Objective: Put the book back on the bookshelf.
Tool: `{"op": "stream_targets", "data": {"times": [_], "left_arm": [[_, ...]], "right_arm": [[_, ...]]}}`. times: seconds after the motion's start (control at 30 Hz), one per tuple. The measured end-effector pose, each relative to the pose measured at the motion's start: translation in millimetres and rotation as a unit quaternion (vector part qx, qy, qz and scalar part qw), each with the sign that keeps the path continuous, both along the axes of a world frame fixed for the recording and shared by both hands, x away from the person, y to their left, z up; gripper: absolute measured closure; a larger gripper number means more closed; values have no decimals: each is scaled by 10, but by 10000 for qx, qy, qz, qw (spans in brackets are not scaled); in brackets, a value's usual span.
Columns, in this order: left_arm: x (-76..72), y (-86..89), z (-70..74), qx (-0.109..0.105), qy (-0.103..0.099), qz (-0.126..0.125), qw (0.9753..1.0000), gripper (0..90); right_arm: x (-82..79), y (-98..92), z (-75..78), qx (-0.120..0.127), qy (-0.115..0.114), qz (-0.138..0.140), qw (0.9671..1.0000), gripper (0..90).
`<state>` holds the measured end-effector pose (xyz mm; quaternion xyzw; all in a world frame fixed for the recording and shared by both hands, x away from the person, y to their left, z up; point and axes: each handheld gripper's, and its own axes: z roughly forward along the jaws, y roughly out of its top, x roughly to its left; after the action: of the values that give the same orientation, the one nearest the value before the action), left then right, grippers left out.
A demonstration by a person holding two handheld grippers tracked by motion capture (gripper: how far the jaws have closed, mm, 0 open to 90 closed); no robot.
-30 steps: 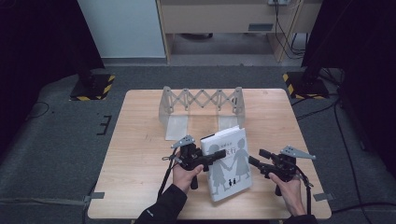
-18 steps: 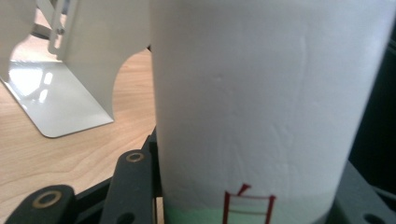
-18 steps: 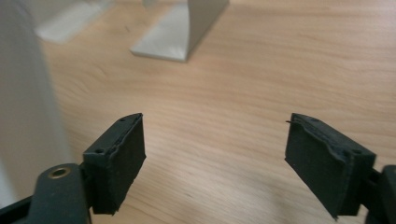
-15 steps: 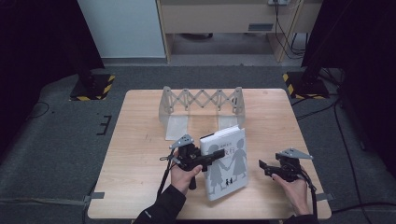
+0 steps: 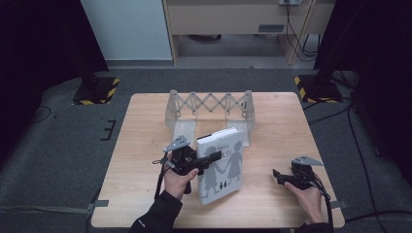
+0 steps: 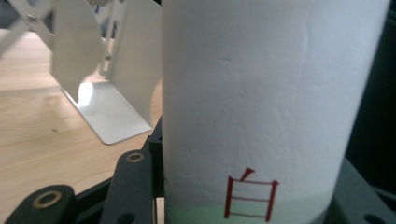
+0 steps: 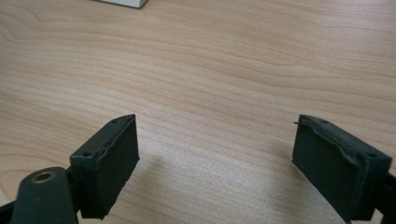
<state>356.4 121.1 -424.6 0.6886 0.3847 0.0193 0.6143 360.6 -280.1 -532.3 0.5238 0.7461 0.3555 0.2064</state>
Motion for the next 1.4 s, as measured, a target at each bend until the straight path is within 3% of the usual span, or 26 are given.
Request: {"op": "stream_targets", "data": {"times": [0.3,0.43,0.7,1.0,1.17,1.4], "left_arm": [[-27,335,149,-61,-181,373,9991,524],[-14,449,179,-100,-186,585,9981,525],[2,643,265,48,-353,859,9957,525],[73,837,363,233,-537,1333,9893,525],[139,908,394,225,-519,1536,9865,525],[261,962,475,393,-637,1817,9805,524]], "right_arm": [[16,-18,-53,-123,69,-62,9999,117],[17,18,-61,-338,69,-8,9994,95],[19,19,-62,-348,78,15,9994,92],[19,18,-61,-345,88,27,9994,90],[20,20,-62,-337,79,9,9994,89],[16,22,-61,-341,92,-2,9994,88]]}}
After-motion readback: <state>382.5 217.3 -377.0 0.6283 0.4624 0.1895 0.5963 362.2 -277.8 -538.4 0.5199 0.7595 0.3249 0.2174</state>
